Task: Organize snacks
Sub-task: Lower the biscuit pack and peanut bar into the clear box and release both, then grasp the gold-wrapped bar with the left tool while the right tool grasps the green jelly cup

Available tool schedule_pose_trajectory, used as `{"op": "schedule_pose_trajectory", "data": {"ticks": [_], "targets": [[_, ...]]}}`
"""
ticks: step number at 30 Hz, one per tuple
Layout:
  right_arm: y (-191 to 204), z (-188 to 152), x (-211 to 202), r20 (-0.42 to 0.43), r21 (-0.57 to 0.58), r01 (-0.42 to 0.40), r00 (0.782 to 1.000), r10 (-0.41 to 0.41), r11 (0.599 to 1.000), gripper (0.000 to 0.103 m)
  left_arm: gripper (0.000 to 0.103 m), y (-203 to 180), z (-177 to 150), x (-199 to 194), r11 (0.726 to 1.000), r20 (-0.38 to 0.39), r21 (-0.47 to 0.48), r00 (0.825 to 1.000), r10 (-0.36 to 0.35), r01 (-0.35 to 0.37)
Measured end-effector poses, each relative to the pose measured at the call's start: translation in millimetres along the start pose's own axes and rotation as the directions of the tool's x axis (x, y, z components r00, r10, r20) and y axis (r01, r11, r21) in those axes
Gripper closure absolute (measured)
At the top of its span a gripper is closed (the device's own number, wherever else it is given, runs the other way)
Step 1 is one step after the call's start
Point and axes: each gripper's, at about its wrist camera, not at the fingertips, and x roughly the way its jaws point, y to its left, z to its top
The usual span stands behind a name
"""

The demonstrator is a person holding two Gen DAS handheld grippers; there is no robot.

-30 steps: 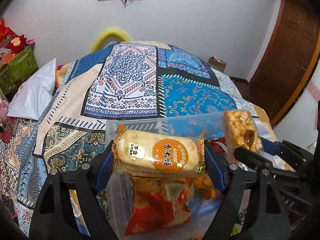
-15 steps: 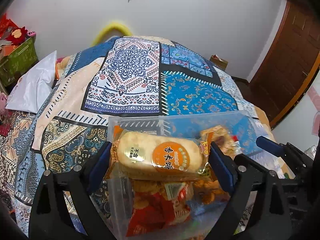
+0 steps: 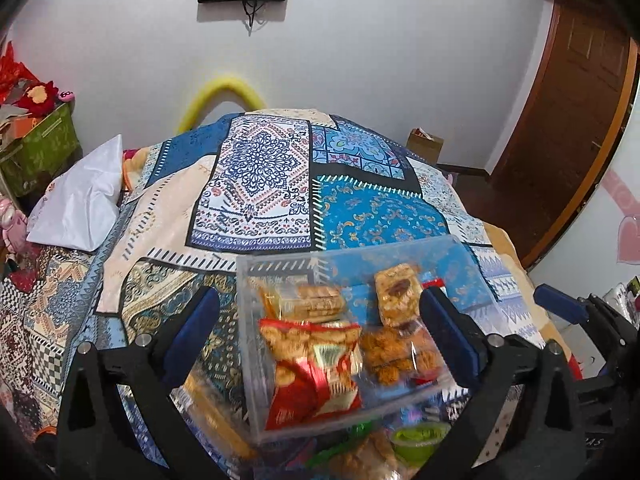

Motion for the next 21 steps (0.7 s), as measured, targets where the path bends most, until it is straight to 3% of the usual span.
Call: {"op": "schedule_pose_trajectory", "data": {"ticks": [7, 13, 21], "targets": [[7.3, -17.2, -14.5, -0.009, -0.022, -0.001, 1.000, 0.001, 1.000, 0.023, 0.002, 16.9, -33.8, -29.9, 0.997, -0.001, 0.045, 0.998, 0.061, -0.061], [12.9, -44.7, -3.7, -0.074, -0.031, -0.001, 0.997, -0.001, 1.000, 0.023, 0.002, 51.8, -71.5, -43.7, 0.992, -0.033, 0.032, 0.992, 0.122, -0.121], [16.4, -81.6, 22.4, -0.184, 0.020, -0.014, 0.983, 0.017, 1.000, 0.023, 0.002, 95.3, -101.8, -15.7, 0.982, -0.140, -0.049, 0.975, 0.174, -0.182]]}}
